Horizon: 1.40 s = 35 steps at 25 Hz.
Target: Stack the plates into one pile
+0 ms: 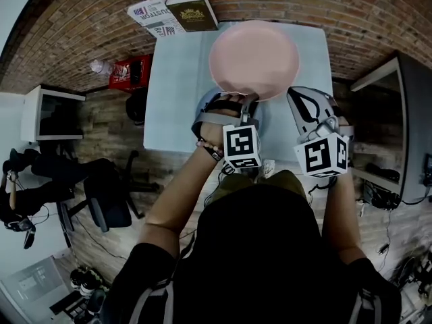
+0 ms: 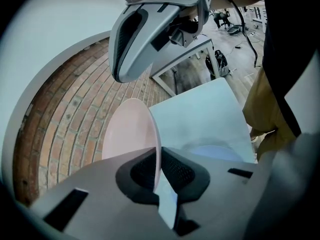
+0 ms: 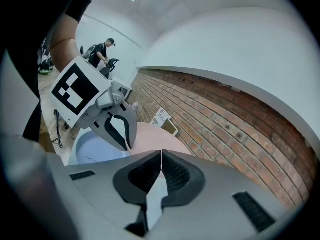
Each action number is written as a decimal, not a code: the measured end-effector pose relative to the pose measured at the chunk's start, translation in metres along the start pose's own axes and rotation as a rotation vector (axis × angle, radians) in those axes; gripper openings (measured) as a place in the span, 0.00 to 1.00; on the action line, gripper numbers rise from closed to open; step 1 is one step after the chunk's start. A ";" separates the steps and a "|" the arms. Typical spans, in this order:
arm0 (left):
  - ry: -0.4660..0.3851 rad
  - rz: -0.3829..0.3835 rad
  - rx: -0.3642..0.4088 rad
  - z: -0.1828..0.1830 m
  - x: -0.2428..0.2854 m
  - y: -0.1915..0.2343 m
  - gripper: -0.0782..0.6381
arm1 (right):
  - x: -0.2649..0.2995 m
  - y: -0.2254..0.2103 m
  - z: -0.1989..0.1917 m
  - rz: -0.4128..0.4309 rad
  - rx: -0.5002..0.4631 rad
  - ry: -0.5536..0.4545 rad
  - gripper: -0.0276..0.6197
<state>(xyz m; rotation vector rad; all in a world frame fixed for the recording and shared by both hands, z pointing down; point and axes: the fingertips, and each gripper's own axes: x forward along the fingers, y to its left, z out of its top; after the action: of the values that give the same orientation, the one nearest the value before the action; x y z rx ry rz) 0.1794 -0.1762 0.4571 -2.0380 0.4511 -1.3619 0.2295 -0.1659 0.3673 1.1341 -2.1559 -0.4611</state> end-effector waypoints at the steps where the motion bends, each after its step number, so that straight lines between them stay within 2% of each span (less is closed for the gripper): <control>1: 0.003 0.001 -0.004 -0.003 0.000 -0.001 0.15 | 0.003 0.000 0.001 0.005 -0.001 -0.004 0.10; 10: 0.077 -0.014 -0.061 -0.053 -0.004 -0.033 0.15 | 0.028 0.018 0.016 0.070 -0.012 -0.033 0.10; 14: 0.112 -0.043 -0.112 -0.075 -0.006 -0.052 0.15 | 0.037 0.022 0.018 0.091 -0.013 -0.034 0.10; 24: 0.131 -0.092 -0.159 -0.092 -0.014 -0.094 0.15 | 0.052 0.040 0.030 0.138 -0.024 -0.052 0.10; 35: 0.146 -0.127 -0.175 -0.105 -0.027 -0.125 0.15 | 0.051 0.063 0.045 0.171 -0.038 -0.069 0.10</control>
<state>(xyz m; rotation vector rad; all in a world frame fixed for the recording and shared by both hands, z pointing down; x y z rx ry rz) 0.0645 -0.1006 0.5497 -2.1465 0.5286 -1.6043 0.1396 -0.1725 0.3898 0.9157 -2.2708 -0.4679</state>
